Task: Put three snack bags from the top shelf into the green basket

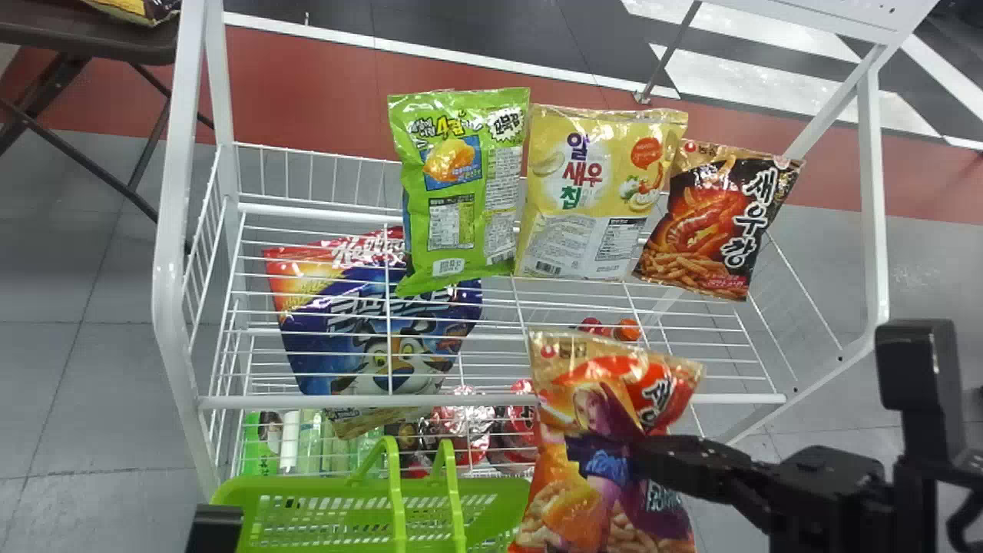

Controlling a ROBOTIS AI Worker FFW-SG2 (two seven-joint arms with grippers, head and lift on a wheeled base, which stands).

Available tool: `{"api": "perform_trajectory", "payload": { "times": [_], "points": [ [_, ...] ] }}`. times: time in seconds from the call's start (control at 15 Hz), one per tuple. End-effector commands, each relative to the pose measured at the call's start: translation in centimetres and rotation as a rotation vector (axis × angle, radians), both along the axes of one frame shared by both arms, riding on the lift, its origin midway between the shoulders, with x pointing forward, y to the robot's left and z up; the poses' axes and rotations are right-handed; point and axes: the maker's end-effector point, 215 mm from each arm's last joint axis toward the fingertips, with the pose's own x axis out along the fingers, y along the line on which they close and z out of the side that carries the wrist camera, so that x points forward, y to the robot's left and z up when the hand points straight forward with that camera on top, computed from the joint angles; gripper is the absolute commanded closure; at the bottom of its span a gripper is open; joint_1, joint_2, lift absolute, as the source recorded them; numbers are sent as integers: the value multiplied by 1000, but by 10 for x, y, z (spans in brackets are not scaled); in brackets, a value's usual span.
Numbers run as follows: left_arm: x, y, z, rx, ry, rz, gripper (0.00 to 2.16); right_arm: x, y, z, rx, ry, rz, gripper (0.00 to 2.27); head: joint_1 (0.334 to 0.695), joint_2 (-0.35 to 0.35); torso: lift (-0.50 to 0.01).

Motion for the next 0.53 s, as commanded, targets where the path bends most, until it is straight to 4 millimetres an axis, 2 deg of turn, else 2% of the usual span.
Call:
{"api": "perform_trajectory", "payload": {
  "times": [0.0, 0.2, 0.47],
  "points": [
    [5, 4, 3, -5, -5, 11, 2142, -18, 1, -11, 30, 59, 4, 2243, 695, -350, -48],
    [10, 3, 5, -6, -13, 12, 2142, -35, 22, -33, 105, 138, 39, 2243, 695, -350, -48],
    [11, 2, 10, -10, -20, 10, 2142, -59, 57, -80, 213, 283, 78, 2243, 695, -350, -48]
  ]
}}
